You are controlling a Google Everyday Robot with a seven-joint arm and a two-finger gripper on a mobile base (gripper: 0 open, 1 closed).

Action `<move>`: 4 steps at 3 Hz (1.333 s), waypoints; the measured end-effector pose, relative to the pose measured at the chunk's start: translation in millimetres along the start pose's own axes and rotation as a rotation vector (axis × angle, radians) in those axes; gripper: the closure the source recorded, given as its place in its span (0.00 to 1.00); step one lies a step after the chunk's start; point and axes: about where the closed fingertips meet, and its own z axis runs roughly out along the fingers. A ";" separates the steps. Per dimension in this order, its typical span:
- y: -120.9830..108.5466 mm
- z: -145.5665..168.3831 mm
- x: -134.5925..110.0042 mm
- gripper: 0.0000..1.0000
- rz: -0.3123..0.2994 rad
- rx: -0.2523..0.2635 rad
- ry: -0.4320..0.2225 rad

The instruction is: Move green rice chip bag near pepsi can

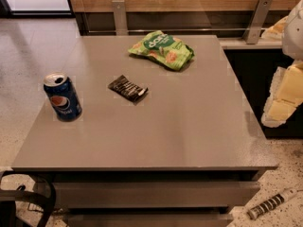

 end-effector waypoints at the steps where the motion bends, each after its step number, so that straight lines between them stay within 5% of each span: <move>1: -3.7 0.7 -0.6 0.00 0.002 0.004 0.002; 2: -22.6 4.7 -3.7 0.00 0.010 0.026 0.011; 4: -116.4 51.3 -29.8 0.00 0.129 0.117 -0.154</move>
Offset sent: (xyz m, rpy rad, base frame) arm 0.0467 -0.0057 0.0006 -0.0265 -0.0225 -0.0367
